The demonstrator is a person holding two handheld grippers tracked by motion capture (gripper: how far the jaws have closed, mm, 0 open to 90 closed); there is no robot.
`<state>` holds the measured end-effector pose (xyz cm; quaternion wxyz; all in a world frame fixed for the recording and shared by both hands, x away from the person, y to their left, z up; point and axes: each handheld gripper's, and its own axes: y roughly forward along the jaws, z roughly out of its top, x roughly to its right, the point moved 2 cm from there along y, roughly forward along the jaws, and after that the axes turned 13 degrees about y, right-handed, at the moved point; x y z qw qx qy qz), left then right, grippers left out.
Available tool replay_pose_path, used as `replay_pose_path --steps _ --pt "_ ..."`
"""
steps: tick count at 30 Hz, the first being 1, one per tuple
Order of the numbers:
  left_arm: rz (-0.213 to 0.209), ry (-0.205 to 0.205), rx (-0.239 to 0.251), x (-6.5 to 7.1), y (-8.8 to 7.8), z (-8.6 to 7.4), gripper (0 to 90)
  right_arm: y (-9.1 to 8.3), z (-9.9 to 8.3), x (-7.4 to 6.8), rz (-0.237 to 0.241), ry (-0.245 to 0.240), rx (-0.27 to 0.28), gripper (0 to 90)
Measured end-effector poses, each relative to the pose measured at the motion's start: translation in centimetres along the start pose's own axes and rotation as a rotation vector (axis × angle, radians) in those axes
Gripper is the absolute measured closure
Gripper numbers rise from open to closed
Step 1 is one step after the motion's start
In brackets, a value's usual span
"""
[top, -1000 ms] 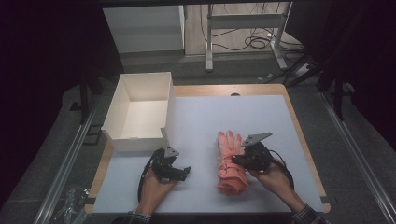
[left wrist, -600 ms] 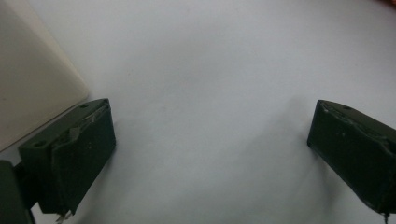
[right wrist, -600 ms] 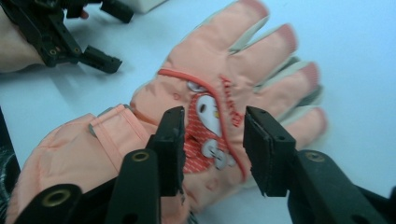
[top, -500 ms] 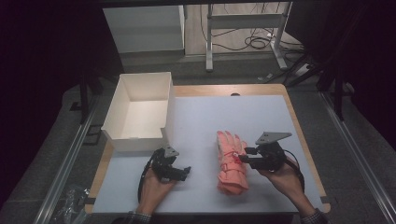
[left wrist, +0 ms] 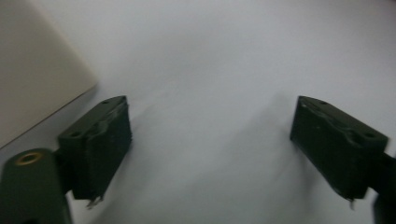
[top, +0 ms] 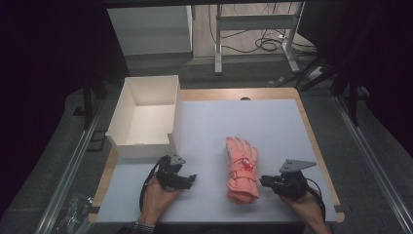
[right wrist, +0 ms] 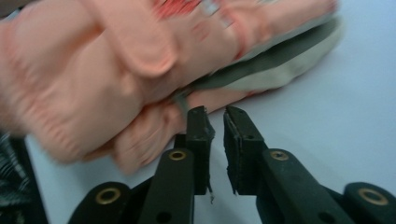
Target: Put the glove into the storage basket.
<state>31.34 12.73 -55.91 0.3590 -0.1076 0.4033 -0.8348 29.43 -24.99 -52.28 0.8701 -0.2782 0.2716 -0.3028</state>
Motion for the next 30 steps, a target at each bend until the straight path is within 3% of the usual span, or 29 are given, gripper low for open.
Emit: replay_pose_path --steps 2,9,18,30 --pt "0.000 0.014 0.036 -0.4 0.2 -0.5 4.7 0.5 -0.9 -0.6 0.011 -0.024 -0.028 82.2" --pt "-0.004 0.015 0.037 -0.4 0.2 -0.6 3.3 1.8 -1.5 -1.3 0.021 -0.034 -0.053 82.3" --pt "-0.009 0.010 0.039 -0.5 0.2 -0.6 3.1 3.6 -1.0 -2.7 0.065 -0.046 -0.066 82.1" --pt "-0.011 0.009 0.040 -0.5 0.2 -0.6 3.0 5.7 0.2 -3.8 0.068 -0.030 -0.063 82.6"
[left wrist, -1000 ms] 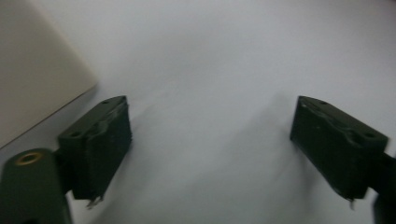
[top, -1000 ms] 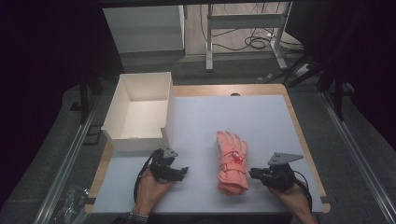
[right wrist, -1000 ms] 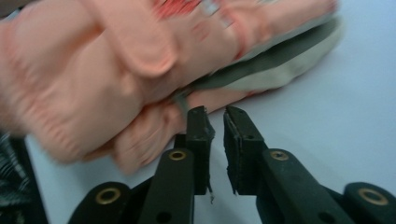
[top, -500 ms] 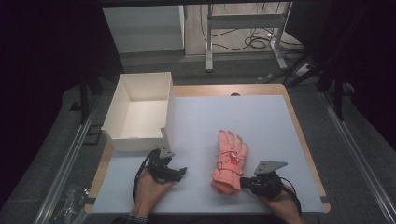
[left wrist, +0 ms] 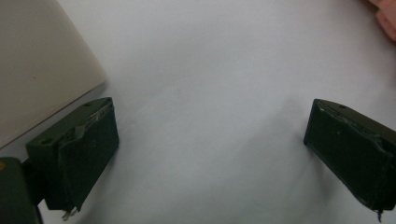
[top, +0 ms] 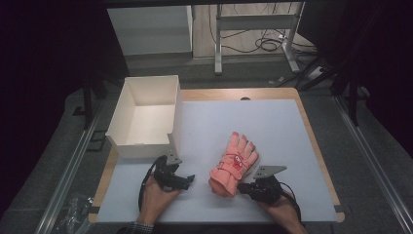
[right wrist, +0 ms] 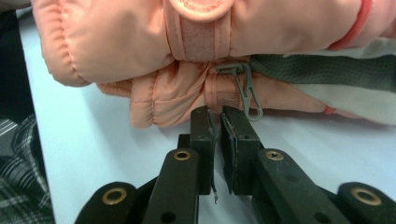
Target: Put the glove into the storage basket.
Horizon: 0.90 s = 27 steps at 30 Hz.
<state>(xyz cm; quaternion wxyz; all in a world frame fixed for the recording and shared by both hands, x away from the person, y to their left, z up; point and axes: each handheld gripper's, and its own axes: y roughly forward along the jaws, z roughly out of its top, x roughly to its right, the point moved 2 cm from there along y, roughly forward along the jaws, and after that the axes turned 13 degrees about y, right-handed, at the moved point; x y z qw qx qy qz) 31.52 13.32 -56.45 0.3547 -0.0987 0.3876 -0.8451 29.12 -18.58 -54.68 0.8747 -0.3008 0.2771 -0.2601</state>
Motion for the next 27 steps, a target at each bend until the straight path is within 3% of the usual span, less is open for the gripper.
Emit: replay_pose_path --steps 14,20,22,27 --pt "0.001 -0.003 0.003 0.0 0.0 0.0 2.9 2.0 1.8 0.0 -0.043 0.001 0.021 85.3" --pt "0.002 -0.003 0.004 0.0 0.0 0.0 2.9 1.7 1.6 -0.2 -0.038 -0.009 0.018 79.7" --pt "-0.002 -0.002 0.005 0.0 0.0 0.0 2.7 1.2 1.4 -0.1 -0.060 -0.024 0.015 78.0" --pt "-0.015 0.001 0.009 0.0 -0.1 0.0 3.0 -0.3 1.0 1.0 -0.095 -0.009 0.039 75.7"
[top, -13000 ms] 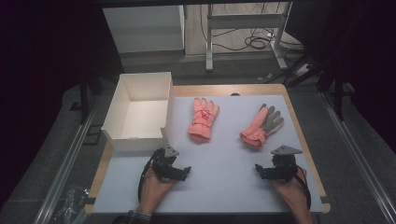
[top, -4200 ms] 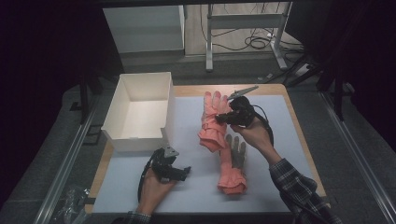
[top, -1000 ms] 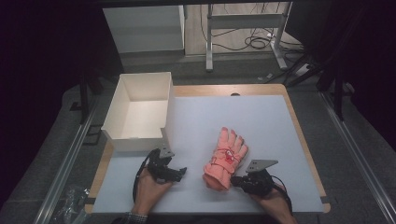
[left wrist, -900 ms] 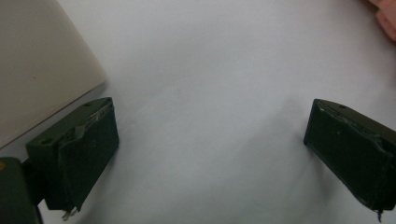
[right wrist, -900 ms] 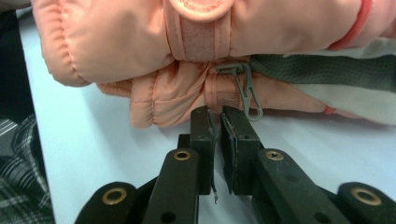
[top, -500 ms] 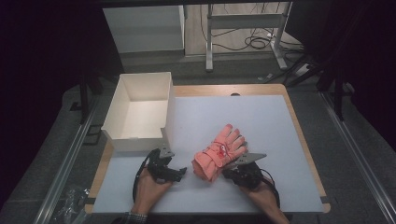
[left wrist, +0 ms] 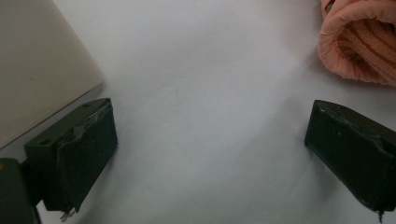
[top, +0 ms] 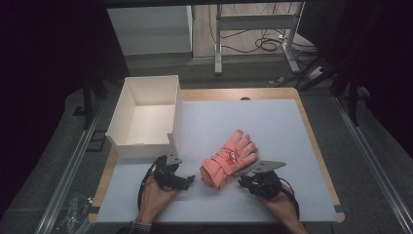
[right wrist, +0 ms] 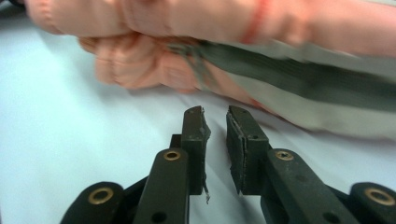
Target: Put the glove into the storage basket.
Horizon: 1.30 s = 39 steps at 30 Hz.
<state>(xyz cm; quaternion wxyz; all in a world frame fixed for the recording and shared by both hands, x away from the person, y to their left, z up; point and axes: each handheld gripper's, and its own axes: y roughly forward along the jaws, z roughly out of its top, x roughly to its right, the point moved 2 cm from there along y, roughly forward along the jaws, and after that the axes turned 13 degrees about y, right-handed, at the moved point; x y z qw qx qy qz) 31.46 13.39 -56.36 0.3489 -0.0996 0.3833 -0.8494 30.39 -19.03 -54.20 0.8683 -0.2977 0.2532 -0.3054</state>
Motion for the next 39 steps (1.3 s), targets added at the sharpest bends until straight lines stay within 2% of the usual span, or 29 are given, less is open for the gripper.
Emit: replay_pose_path --steps 2,3,4,5,6,7,8,9,10,11,12,13,14,15,19,20,23,24,25,28,29,30,33,34,39 --pt "-0.009 -0.005 0.005 0.0 -0.1 0.0 3.7 -0.2 -0.1 0.4 -0.013 0.005 0.006 75.0" --pt "-0.044 -0.018 0.019 -0.1 -0.3 0.1 4.2 -0.8 -0.2 1.2 -0.036 0.014 0.019 73.6" --pt "-0.044 -0.018 0.019 -0.1 -0.3 0.1 4.1 -0.8 -0.2 1.2 -0.036 0.014 0.019 73.6" --pt "-0.053 -0.017 0.026 0.0 -0.6 0.3 4.2 -1.3 -0.3 2.0 -0.063 0.025 0.029 71.9" --pt "-0.053 -0.017 0.026 0.0 -0.6 0.3 4.2 -1.3 -0.3 2.0 -0.063 0.025 0.029 71.9" --pt "-0.058 -0.010 0.024 0.0 -0.9 0.5 4.2 -1.8 -0.4 2.9 -0.087 0.036 0.040 70.2" --pt "-0.058 -0.010 0.024 0.0 -0.9 0.5 4.1 -1.8 -0.4 2.9 -0.087 0.036 0.040 70.2" --pt "-0.067 -0.009 0.034 0.1 -1.3 0.8 4.1 -2.3 -0.4 3.8 -0.116 0.040 0.048 68.6" --pt "-0.067 -0.009 0.034 0.1 -1.3 0.8 4.0 -2.3 -0.4 3.8 -0.116 0.040 0.048 68.6" --pt "-0.075 -0.007 0.036 0.1 -1.5 0.9 3.7 -2.9 -0.4 4.8 -0.147 0.051 0.057 66.3" --pt "-0.081 -0.008 0.042 0.1 -1.6 1.0 3.7 -2.9 -0.4 4.8 -0.147 0.051 0.057 66.3" --pt "-0.089 -0.008 0.044 0.1 -1.8 1.1 3.4 -3.5 -0.4 5.9 -0.177 0.066 0.066 63.9" --pt "-0.098 -0.011 0.047 0.2 -1.9 1.2 3.4 -3.5 -0.4 5.9 -0.177 0.066 0.066 63.9" --pt "-0.116 -0.006 0.052 0.2 -2.1 1.5 2.8 -4.0 -0.5 6.9 -0.208 0.079 0.074 60.9" --pt "-0.130 0.009 0.043 0.4 -2.5 2.2 1.7 -4.4 -0.7 8.3 -0.266 0.088 0.084 52.4" --pt "-0.135 0.011 0.042 0.4 -2.6 2.5 1.7 -4.4 -0.7 8.3 -0.266 0.088 0.084 52.4" --pt "-0.152 0.026 0.039 0.6 -3.2 3.4 0.8 -4.4 -0.7 9.1 -0.302 0.106 0.090 41.3" --pt "-0.160 0.030 0.038 0.6 -3.4 3.8 0.8 -4.4 -0.7 9.1 -0.302 0.106 0.090 41.3" --pt "-0.172 0.038 0.041 0.8 -3.8 4.5 0.3 -4.4 -0.7 9.2 -0.323 0.115 0.087 37.0" --pt "-0.174 0.045 0.046 1.1 -4.3 5.3 0.0 -4.3 -0.7 9.2 -0.336 0.121 0.088 33.3" --pt "-0.179 0.055 0.048 1.2 -4.6 6.1 0.0 -4.3 -0.7 9.2 -0.352 0.130 0.087 27.7" --pt "-0.179 0.055 0.048 1.2 -4.6 6.1 0.0 -4.3 -0.7 9.2 -0.352 0.130 0.087 27.7" --pt "-0.186 0.078 0.043 1.8 -4.7 7.8 0.0 -4.2 -0.7 9.4 -0.368 0.144 0.086 23.6" --pt "-0.186 0.078 0.043 1.8 -4.7 7.8 0.0 -4.2 -0.8 9.4 -0.373 0.147 0.086 22.2" --pt "-0.192 0.124 0.023 3.0 -3.5 10.2 0.0 -4.2 -0.8 9.4 -0.379 0.150 0.087 21.0"
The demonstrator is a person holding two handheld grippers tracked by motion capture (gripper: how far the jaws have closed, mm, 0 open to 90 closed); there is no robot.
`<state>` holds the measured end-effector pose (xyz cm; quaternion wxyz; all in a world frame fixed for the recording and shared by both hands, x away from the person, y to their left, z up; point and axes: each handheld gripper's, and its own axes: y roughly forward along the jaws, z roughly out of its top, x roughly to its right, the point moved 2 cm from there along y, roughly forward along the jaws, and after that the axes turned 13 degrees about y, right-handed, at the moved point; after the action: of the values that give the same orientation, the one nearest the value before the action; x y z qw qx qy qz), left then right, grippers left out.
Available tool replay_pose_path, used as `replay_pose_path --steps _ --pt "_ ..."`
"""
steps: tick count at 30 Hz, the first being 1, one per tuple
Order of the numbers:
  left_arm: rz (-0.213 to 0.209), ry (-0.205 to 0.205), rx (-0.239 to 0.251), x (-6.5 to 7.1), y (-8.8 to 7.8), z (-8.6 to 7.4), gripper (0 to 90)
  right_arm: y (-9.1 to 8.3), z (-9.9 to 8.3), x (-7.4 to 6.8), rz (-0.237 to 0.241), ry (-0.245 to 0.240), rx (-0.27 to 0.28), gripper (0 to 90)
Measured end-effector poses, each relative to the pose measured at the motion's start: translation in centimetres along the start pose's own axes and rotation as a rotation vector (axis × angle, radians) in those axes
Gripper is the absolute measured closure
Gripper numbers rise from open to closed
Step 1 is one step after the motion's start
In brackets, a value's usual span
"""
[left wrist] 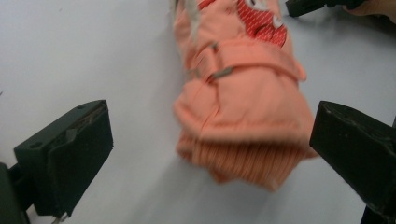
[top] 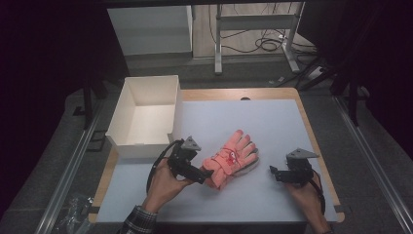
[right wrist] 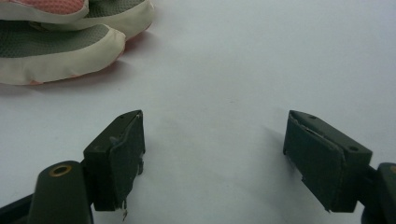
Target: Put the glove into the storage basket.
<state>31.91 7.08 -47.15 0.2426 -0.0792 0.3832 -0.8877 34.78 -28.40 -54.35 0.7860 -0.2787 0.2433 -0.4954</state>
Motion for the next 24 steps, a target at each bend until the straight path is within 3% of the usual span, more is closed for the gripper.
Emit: replay_pose_path --steps 7,15,16,21,24 --pt "-0.007 0.034 -0.031 0.7 2.7 2.2 0.0 0.0 0.0 0.0 0.000 0.003 0.001 21.0" --pt "-0.019 0.039 -0.047 1.1 5.5 2.9 0.0 0.0 0.0 0.0 0.000 0.004 0.002 20.9" --pt "0.004 0.061 -0.087 1.2 6.3 3.0 0.0 0.0 0.0 0.0 0.000 0.003 0.002 21.0" --pt "0.010 0.079 -0.139 1.7 7.9 2.7 0.0 0.0 0.0 0.0 0.000 0.003 0.002 20.9" --pt "0.037 0.100 -0.187 1.8 9.0 2.3 0.0 0.0 0.0 0.0 0.000 0.002 0.002 20.9"
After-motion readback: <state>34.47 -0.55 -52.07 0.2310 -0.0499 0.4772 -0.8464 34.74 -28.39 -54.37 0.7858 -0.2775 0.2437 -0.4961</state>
